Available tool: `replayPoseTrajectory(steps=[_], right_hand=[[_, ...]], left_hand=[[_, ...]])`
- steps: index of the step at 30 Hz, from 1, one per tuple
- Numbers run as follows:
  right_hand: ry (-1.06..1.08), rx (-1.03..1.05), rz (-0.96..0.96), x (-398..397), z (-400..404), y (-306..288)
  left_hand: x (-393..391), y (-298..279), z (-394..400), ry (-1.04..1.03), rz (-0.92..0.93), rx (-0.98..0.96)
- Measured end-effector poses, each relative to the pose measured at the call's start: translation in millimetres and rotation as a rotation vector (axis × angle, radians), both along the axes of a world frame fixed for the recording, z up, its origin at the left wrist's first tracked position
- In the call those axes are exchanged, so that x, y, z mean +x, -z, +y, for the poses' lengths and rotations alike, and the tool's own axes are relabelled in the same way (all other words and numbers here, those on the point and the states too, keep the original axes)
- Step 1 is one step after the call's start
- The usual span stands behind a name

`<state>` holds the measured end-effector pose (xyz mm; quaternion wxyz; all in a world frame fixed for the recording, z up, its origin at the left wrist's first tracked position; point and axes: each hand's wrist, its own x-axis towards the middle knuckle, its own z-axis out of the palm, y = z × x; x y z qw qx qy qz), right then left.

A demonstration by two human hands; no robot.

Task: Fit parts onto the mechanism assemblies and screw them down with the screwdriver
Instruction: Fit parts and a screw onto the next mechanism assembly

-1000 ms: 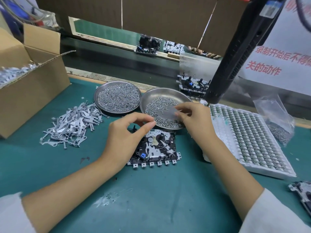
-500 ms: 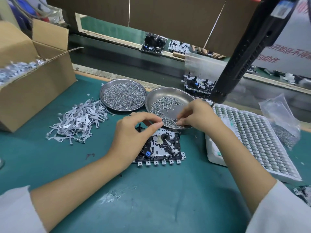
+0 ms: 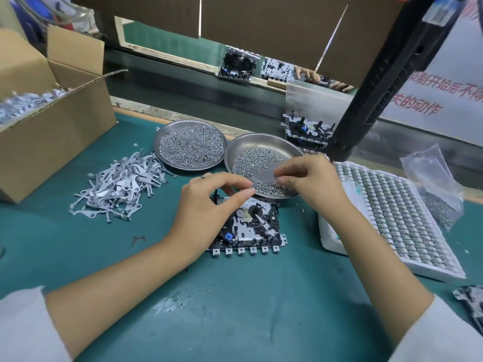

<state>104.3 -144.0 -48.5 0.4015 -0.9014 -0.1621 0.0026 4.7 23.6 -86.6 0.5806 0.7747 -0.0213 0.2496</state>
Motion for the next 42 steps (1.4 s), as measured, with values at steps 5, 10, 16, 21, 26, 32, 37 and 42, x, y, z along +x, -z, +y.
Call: replayPoseTrajectory(steps=[5, 10, 16, 21, 26, 32, 37, 42], right_hand=[[0.032, 0.048, 0.015, -5.9, 0.0, -1.4], [-0.050, 0.521, 0.184, -36.1, -0.4, -2.8], [-0.112, 0.864, 0.383, -62.7, 7.1, 13.4], [-0.113, 0.883, 0.346, -64.2, 7.0, 14.0], [-0.100, 0.834, 0.267, -66.7, 7.7, 12.3], [-0.091, 0.754, 0.163, -71.0, 7.4, 10.9], [-0.098, 0.755, 0.149, -71.0, 7.9, 11.1], [-0.122, 0.780, 0.195, -69.2, 6.2, 13.6]], left_hand=[[0.2, 0.2, -0.4, 0.000, 0.008, -0.011], [-1.9, -2.4, -2.6, 0.018, -0.031, -0.048], [-3.6, -3.6, -4.8, 0.056, -0.056, -0.064], [-1.6, -1.5, -5.0, 0.088, -0.071, -0.111], [-0.8, -1.0, -5.0, 0.121, -0.070, -0.154], [0.1, 0.1, -4.4, 0.132, -0.074, -0.163], [0.2, 1.3, -4.4, 0.139, -0.066, -0.169], [1.3, 3.1, -2.5, 0.148, -0.059, -0.170]])
